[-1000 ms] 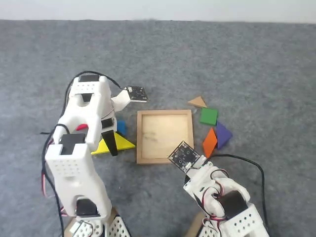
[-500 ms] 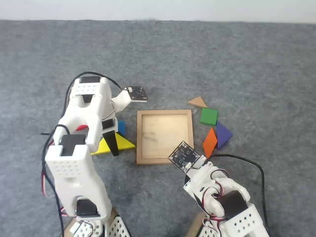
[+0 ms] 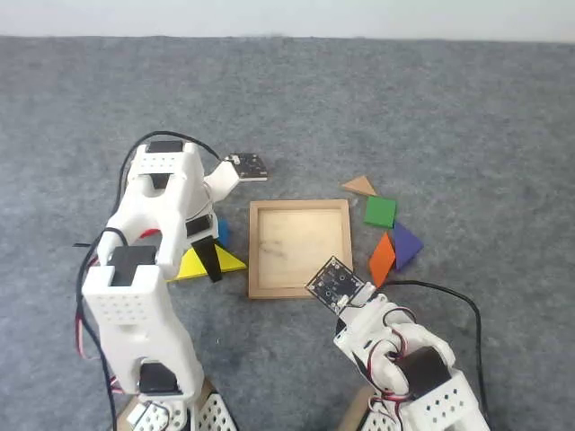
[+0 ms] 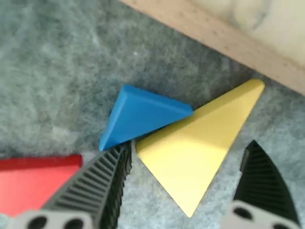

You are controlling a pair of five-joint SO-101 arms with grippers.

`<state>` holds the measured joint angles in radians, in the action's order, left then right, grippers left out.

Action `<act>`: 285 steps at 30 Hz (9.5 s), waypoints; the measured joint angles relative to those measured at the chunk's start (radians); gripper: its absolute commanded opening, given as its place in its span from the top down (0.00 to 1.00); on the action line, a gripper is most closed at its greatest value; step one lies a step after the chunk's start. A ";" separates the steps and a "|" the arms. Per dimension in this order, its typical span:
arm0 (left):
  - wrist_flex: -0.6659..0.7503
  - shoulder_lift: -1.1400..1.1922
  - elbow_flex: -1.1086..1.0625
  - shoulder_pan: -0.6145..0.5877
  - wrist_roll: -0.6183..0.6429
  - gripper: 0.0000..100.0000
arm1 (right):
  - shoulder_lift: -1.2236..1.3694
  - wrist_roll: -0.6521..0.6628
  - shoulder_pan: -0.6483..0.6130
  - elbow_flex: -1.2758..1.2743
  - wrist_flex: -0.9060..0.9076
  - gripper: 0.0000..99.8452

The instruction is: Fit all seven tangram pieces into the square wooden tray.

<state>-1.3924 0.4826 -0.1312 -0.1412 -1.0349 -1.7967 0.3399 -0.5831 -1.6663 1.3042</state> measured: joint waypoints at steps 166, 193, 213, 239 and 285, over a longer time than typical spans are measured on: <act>0.394 -0.802 -0.801 -0.028 -0.164 0.90 | 0.000 0.000 0.000 0.000 0.000 0.99; 0.358 -0.804 -0.747 -0.035 -0.123 0.74 | 0.000 0.000 0.000 0.000 0.000 0.99; 0.318 -0.425 -0.529 -0.074 -0.180 0.68 | 0.000 0.000 0.000 0.000 0.000 0.99; 0.235 -0.298 -0.373 -0.018 -0.272 0.63 | 0.000 0.000 0.000 0.000 0.000 0.99; 0.152 -0.299 -0.367 -0.014 -0.325 0.84 | 0.000 0.000 0.000 0.000 0.000 0.99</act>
<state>-1.2405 0.1834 -0.4979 -0.1550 -1.3602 -1.7967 0.3399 -0.5831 -1.6663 1.3042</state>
